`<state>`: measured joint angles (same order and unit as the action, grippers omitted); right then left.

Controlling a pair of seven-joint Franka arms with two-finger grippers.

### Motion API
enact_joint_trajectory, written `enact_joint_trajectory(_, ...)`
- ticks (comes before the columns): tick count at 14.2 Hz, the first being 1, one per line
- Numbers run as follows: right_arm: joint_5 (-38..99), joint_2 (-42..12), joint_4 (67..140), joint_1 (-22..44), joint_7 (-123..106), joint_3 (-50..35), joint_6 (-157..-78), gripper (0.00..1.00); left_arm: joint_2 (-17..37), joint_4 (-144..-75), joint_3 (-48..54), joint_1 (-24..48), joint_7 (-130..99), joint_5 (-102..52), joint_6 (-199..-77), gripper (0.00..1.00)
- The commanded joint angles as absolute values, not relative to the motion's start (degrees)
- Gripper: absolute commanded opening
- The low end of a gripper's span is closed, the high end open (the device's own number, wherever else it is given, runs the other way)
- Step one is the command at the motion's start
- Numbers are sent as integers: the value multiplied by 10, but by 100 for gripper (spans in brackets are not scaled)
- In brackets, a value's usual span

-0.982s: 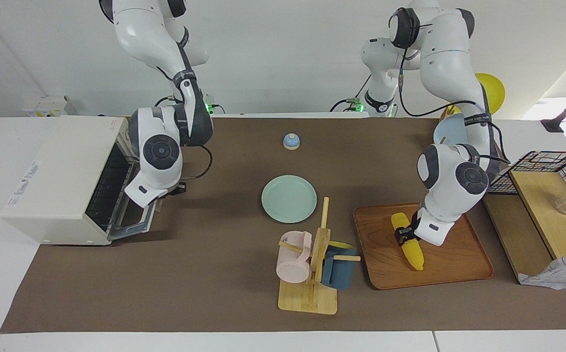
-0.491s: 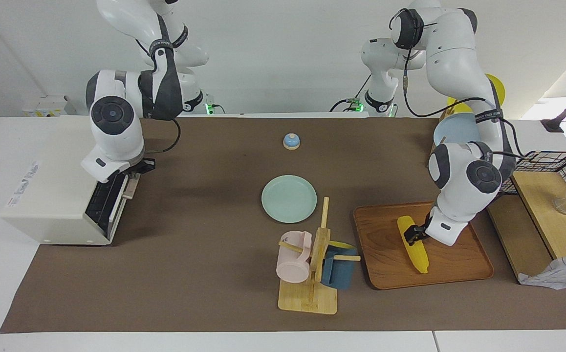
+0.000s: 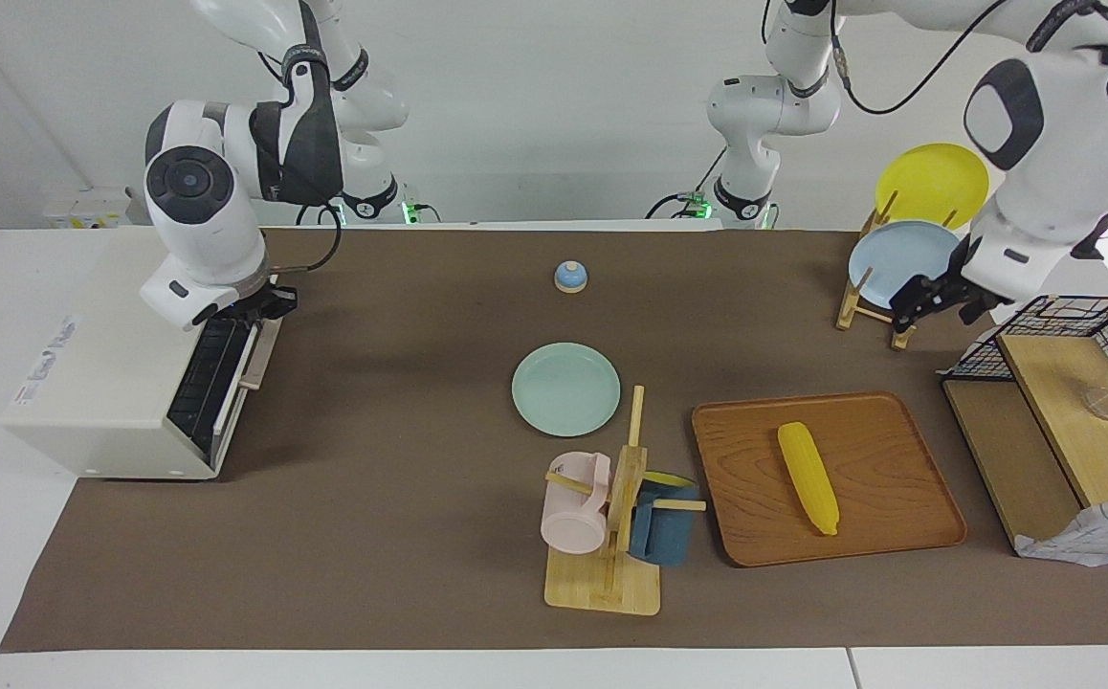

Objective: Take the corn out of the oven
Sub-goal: 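Release the corn and withdraw the left gripper while the right gripper reaches the oven, then push the oven door up closed with the right gripper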

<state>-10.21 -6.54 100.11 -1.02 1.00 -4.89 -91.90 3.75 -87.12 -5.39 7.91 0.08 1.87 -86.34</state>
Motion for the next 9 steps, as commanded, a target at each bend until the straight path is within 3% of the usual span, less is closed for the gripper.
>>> enact_joint_trajectory(1,-73,-58,1022,9,63,-55,-954,12,13,-893,-51,79,21,17,-848,100)
enact_joint_trajectory(6,-81,-58,1102,-3,64,-54,-1015,14,12,-893,-48,84,22,16,-850,100)
enact_joint_trajectory(9,-118,-59,1110,-23,58,-54,-1018,13,12,-893,-48,84,23,16,-850,100)
